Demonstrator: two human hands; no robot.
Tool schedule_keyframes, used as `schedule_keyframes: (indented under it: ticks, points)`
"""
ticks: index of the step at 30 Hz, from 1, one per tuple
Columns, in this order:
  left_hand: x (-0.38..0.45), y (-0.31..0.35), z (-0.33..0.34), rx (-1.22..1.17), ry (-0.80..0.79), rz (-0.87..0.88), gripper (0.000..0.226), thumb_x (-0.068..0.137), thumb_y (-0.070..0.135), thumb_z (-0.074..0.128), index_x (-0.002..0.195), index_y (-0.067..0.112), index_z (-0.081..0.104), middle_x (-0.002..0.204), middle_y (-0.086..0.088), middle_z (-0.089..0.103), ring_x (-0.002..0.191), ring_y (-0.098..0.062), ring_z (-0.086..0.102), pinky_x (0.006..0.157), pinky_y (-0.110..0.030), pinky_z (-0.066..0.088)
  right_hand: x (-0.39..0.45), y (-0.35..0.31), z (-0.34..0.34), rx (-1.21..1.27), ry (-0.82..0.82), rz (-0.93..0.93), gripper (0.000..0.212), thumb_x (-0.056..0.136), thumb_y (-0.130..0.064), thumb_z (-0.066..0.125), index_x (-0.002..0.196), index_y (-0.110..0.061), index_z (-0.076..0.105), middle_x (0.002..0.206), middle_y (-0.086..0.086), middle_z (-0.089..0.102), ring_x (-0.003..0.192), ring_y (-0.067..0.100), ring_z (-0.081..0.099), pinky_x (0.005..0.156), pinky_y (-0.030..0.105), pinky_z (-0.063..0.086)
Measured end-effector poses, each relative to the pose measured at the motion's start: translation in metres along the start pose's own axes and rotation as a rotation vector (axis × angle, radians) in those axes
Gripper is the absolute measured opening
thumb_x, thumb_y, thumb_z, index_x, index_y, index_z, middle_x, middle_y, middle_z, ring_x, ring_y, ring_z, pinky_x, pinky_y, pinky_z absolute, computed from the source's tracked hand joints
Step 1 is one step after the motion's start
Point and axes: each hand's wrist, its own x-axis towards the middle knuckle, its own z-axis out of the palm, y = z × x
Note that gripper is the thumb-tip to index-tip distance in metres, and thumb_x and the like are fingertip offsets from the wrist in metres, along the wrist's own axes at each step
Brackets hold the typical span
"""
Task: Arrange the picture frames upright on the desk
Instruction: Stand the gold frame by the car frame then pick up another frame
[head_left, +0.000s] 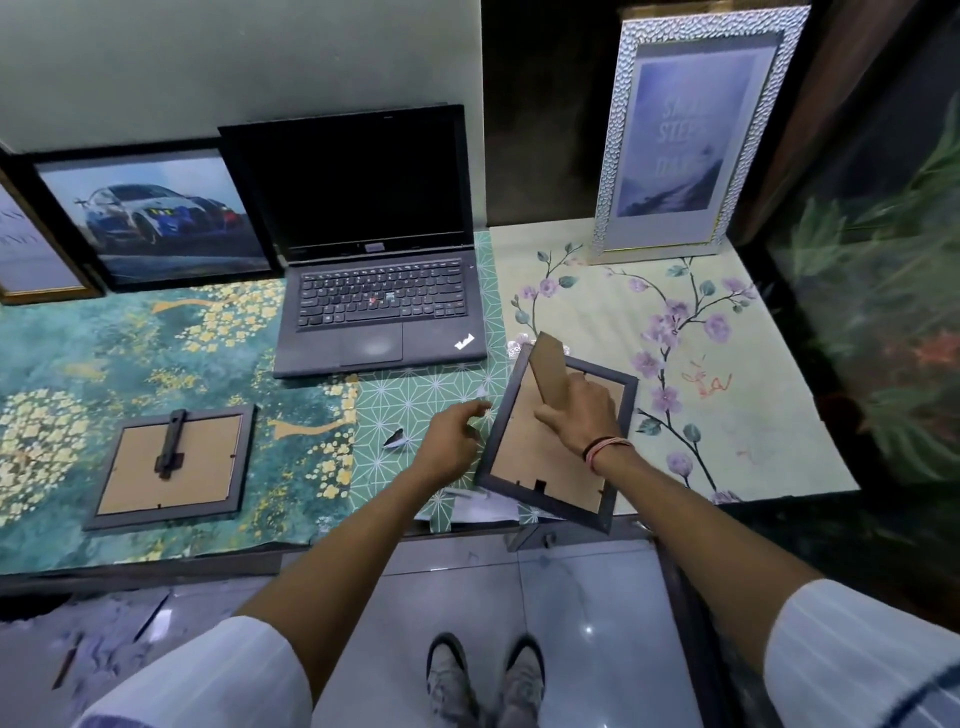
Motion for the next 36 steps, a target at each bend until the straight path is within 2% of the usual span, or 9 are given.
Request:
schedule_keyframes:
  ticks: [3, 6, 12, 15, 18, 21, 26, 32, 36]
  points:
    - [0.005, -0.013, -0.013, 0.389, -0.027, 0.292, 0.089, 0.086, -0.022, 0.049, 0.162, 0.023, 0.038, 0.171, -0.004, 0.031, 0.150, -0.029, 0.041, 0.118, -0.041, 0.043, -0.001, 0.003, -0.014, 0.075, -0.013, -0.060, 0.044, 0.069, -0.045, 0.069, 0.098, -0.012, 0.068, 0.088, 0.009, 0.075, 0.082, 0.028, 0.071, 0.071, 0.038, 0.059]
    - [0.015, -0.018, -0.019, 0.608, -0.016, 0.522, 0.088, 0.092, 0.000, 0.071, 0.166, 0.018, 0.028, 0.177, -0.005, 0.015, 0.156, -0.034, 0.032, 0.122, -0.047, 0.036, 0.003, -0.001, -0.027, 0.130, -0.053, -0.092, 0.020, 0.078, -0.034, 0.074, 0.073, -0.018, 0.063, 0.065, -0.004, 0.064, 0.063, 0.014, 0.061, 0.058, 0.028, 0.048]
    - [0.029, 0.015, -0.021, 0.488, 0.075, 0.798, 0.039, 0.095, 0.007, 0.066, 0.134, 0.010, 0.071, 0.146, -0.013, 0.065, 0.139, -0.035, 0.057, 0.117, -0.050, 0.044, 0.021, 0.006, -0.049, 0.192, -0.182, -0.046, 0.045, 0.078, -0.049, 0.076, 0.065, -0.009, 0.061, 0.065, 0.009, 0.046, 0.060, 0.021, 0.042, 0.056, 0.032, 0.038]
    - [0.033, 0.029, -0.023, 0.372, 0.026, 0.735, 0.039, 0.092, 0.010, 0.071, 0.131, 0.013, 0.074, 0.138, -0.011, 0.069, 0.131, -0.032, 0.062, 0.112, -0.049, 0.047, 0.021, 0.013, -0.063, 0.454, -0.332, 0.014, 0.052, 0.067, -0.058, 0.085, 0.075, -0.012, 0.063, 0.071, 0.013, 0.042, 0.064, 0.023, 0.040, 0.058, 0.035, 0.037]
    - [0.038, 0.037, -0.025, 0.311, -0.022, 0.686, 0.050, 0.088, 0.007, 0.077, 0.136, 0.019, 0.070, 0.141, -0.006, 0.067, 0.132, -0.026, 0.057, 0.114, -0.039, 0.043, 0.025, 0.039, -0.084, 0.599, -0.240, 0.052, 0.012, 0.095, -0.017, 0.067, 0.088, -0.008, 0.070, 0.080, 0.010, 0.065, 0.078, 0.023, 0.057, 0.066, 0.026, 0.048]
    - [0.042, 0.045, -0.026, 0.277, -0.045, 0.667, 0.053, 0.089, 0.005, 0.073, 0.140, 0.021, 0.067, 0.142, -0.003, 0.067, 0.131, -0.022, 0.056, 0.110, -0.032, 0.041, 0.024, 0.083, -0.097, 0.477, -0.113, 0.046, 0.044, 0.091, 0.017, 0.043, 0.107, -0.013, 0.071, 0.099, 0.011, 0.071, 0.093, 0.025, 0.064, 0.076, 0.025, 0.052]
    - [0.053, 0.050, -0.027, 0.116, -0.062, 0.542, 0.059, 0.092, -0.005, 0.059, 0.146, 0.020, 0.061, 0.134, -0.013, 0.067, 0.122, -0.031, 0.062, 0.103, -0.041, 0.051, 0.003, 0.121, -0.077, 0.264, -0.181, -0.075, 0.049, 0.086, 0.015, 0.061, 0.126, -0.011, 0.071, 0.122, 0.008, 0.073, 0.113, 0.024, 0.070, 0.100, 0.036, 0.056]
    - [0.057, 0.066, -0.023, -0.247, -0.110, 0.254, 0.019, 0.102, 0.003, 0.060, 0.118, 0.011, 0.064, 0.114, -0.008, 0.070, 0.108, -0.026, 0.065, 0.078, -0.019, 0.056, 0.005, 0.108, -0.068, 0.231, 0.106, -0.205, 0.010, 0.097, -0.015, 0.068, 0.093, -0.012, 0.077, 0.084, -0.004, 0.071, 0.079, 0.009, 0.066, 0.072, 0.023, 0.047]
    - [0.062, 0.072, -0.021, -0.426, -0.095, 0.207, 0.022, 0.104, 0.013, 0.060, 0.125, 0.010, 0.063, 0.125, -0.014, 0.073, 0.109, -0.026, 0.072, 0.092, -0.038, 0.058, 0.005, 0.104, -0.066, 0.215, 0.072, -0.163, 0.036, 0.102, -0.018, 0.060, 0.068, -0.025, 0.053, 0.073, 0.003, 0.065, 0.084, 0.027, 0.075, 0.073, 0.043, 0.059]
